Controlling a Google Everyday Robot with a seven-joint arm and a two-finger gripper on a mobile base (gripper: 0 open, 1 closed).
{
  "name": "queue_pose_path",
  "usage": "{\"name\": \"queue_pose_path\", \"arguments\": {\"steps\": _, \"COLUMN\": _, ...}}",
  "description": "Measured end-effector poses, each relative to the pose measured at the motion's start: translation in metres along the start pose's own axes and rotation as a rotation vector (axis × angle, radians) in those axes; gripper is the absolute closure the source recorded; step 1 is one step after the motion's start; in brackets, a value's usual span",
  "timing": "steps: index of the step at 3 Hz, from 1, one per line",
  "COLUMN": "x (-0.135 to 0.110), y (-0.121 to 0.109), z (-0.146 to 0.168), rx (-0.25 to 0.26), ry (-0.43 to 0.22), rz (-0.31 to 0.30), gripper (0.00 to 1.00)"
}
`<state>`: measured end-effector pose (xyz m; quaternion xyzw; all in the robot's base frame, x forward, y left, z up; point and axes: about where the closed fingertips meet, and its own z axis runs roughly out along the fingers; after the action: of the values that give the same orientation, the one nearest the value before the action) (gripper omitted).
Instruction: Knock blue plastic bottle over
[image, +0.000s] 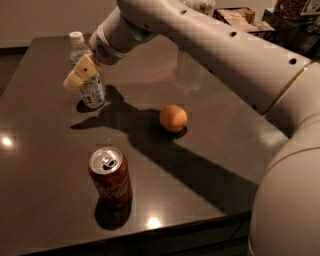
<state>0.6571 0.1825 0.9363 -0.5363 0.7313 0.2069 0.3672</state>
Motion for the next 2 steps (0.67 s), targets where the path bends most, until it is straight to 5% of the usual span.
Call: {"name": "queue_pose_path", "arguments": {"steps": 2, "x": -0.0169, "y": 0.0109, "z": 0.0161, "rx": -0.070, "ry": -0.023, "rz": -0.008, "gripper": 0.41}}
